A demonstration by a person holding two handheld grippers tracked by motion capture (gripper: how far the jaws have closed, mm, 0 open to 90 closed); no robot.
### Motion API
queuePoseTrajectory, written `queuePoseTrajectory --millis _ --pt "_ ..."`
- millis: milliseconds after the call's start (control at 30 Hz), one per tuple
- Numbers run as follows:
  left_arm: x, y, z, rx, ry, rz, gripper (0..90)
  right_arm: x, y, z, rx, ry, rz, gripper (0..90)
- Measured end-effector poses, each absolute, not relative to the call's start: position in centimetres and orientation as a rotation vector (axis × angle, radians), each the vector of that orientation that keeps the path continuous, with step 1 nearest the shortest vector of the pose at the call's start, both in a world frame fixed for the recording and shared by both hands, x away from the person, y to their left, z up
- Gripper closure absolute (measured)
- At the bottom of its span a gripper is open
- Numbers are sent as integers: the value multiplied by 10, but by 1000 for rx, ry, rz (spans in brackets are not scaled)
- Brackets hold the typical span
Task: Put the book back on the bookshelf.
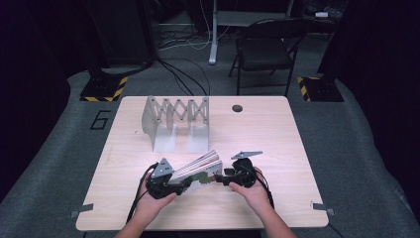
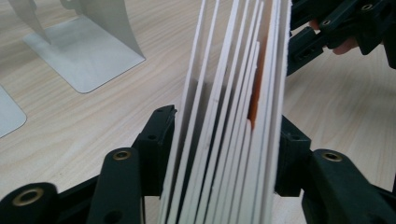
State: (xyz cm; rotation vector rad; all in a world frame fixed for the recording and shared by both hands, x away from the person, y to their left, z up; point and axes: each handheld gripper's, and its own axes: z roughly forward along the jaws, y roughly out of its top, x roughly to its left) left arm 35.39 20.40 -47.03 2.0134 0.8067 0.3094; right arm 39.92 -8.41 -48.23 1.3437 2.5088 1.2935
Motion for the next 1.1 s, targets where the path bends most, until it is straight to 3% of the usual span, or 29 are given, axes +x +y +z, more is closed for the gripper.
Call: queuePoseTrajectory --millis 700,1100 --pt "342 196 -467 2063 765 356 681 400 -85 -484 1351 2511 1281 446" --pt "340 193 -466 2098 759 372 728 400 -85 -485 1356 2515 1278 444"
